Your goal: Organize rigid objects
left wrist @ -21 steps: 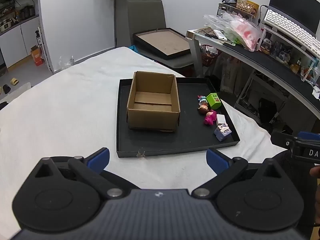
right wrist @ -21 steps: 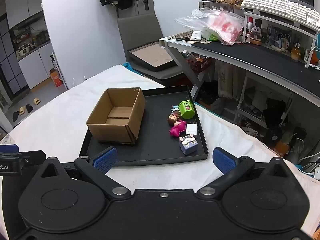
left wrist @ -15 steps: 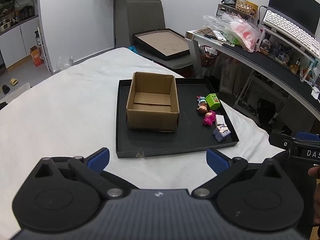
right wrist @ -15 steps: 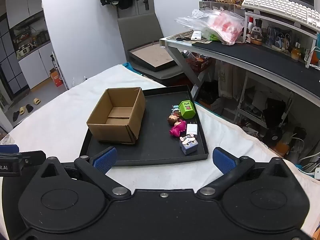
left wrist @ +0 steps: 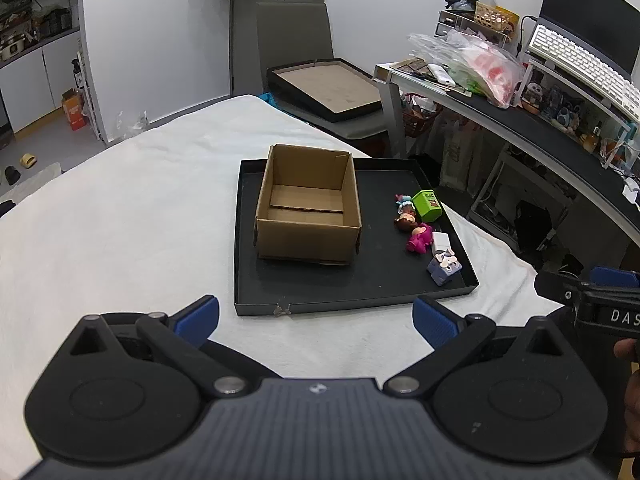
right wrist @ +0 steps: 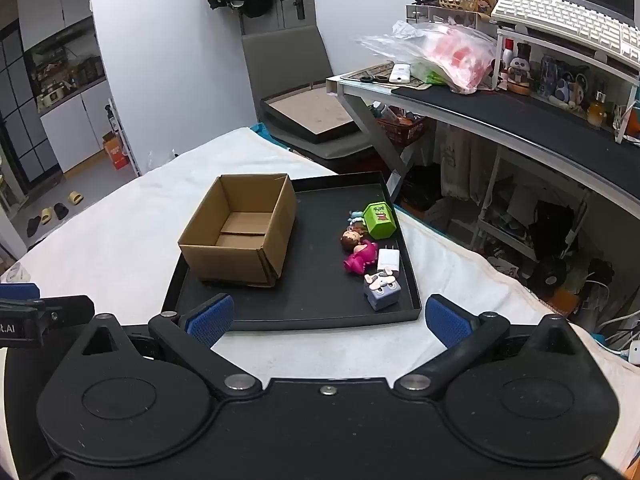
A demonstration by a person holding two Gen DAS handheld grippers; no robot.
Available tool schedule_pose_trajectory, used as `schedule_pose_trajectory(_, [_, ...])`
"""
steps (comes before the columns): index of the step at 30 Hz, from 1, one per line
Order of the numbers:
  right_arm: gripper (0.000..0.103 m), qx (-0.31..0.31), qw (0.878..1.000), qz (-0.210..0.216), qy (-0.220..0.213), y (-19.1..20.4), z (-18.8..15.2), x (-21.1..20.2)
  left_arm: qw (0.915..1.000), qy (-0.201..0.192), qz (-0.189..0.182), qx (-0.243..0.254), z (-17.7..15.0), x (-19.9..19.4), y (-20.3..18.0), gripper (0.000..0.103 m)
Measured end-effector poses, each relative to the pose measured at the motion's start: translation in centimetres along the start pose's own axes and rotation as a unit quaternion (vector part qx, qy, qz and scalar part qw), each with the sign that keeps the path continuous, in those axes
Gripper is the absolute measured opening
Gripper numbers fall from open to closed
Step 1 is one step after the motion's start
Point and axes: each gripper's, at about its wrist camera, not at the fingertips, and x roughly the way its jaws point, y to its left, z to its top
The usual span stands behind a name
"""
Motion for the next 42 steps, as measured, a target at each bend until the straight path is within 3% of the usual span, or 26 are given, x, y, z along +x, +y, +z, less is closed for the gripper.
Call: schedule_pose_trajectory(42, [0.103, -0.006, 1.000, -0.008, 0.001, 0.40, -0.13, 0.32, 1.0000, 0.002, 0.000, 0.002, -0.20, 0.45, -0.24, 0.102])
